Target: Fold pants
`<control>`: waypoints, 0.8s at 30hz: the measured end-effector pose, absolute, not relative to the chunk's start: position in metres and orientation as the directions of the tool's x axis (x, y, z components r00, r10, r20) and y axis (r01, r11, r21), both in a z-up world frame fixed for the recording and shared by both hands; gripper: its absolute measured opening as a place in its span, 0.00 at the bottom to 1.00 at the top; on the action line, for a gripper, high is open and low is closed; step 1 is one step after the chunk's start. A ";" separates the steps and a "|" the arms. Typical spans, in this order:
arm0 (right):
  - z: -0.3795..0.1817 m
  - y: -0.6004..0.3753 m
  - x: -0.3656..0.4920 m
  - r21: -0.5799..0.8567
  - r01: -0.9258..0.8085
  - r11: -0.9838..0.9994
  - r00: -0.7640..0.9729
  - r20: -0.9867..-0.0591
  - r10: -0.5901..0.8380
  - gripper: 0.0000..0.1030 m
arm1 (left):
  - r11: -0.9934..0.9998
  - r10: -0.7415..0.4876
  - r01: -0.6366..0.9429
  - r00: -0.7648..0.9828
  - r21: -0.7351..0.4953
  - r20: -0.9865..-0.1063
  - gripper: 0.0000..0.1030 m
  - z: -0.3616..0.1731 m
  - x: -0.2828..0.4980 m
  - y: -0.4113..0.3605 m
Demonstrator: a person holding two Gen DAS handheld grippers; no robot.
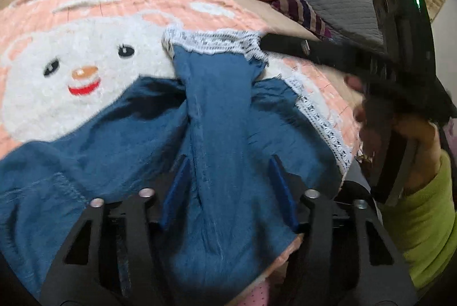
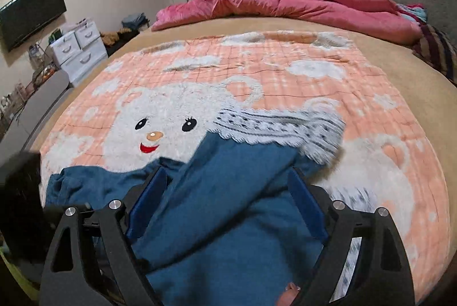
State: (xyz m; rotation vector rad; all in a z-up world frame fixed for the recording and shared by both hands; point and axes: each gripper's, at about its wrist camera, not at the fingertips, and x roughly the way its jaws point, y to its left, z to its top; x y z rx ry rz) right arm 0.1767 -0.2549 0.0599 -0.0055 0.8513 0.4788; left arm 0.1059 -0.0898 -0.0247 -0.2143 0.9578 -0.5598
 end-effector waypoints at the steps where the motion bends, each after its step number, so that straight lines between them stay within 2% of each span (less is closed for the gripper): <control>1: 0.058 -0.248 0.186 0.176 -0.409 0.895 0.550 -0.735 0.396 0.83 | 0.836 -0.544 0.351 0.438 -0.421 -0.715 0.33 -0.029 0.108 -0.090; 3: 0.054 -0.234 0.199 0.163 -0.412 0.896 0.534 -0.754 0.383 0.83 | 0.831 -0.551 0.352 0.422 -0.430 -0.720 0.21 -0.040 0.109 -0.092; 8: 0.041 -0.191 0.231 0.058 -0.440 0.896 0.527 -0.791 0.310 0.83 | 0.817 -0.571 0.374 0.412 -0.440 -0.710 0.13 -0.045 0.110 -0.090; 17: -0.003 -0.158 0.289 -0.025 -0.366 0.930 0.474 -0.865 0.163 0.81 | 0.803 -0.590 0.384 0.395 -0.456 -0.704 0.12 -0.039 0.106 -0.086; 18: -0.007 -0.157 0.293 -0.036 -0.361 0.932 0.469 -0.871 0.148 0.75 | 0.803 -0.589 0.383 0.396 -0.456 -0.704 0.12 -0.038 0.107 -0.085; 19: -0.012 -0.155 0.298 -0.047 -0.359 0.932 0.460 -0.878 0.133 0.61 | 0.802 -0.590 0.383 0.396 -0.457 -0.703 0.12 -0.038 0.107 -0.085; 21: -0.020 -0.156 0.304 -0.046 -0.357 0.933 0.438 -0.890 0.124 0.40 | 0.800 -0.594 0.382 0.396 -0.462 -0.700 0.12 -0.039 0.113 -0.083; 23: -0.022 -0.166 0.305 -0.009 -0.361 0.933 0.437 -0.885 0.160 0.26 | 0.794 -0.604 0.383 0.402 -0.472 -0.689 0.12 -0.040 0.115 -0.080; 24: -0.020 -0.170 0.304 0.013 -0.364 0.931 0.437 -0.881 0.182 0.16 | 0.792 -0.607 0.383 0.401 -0.477 -0.686 0.13 -0.040 0.116 -0.079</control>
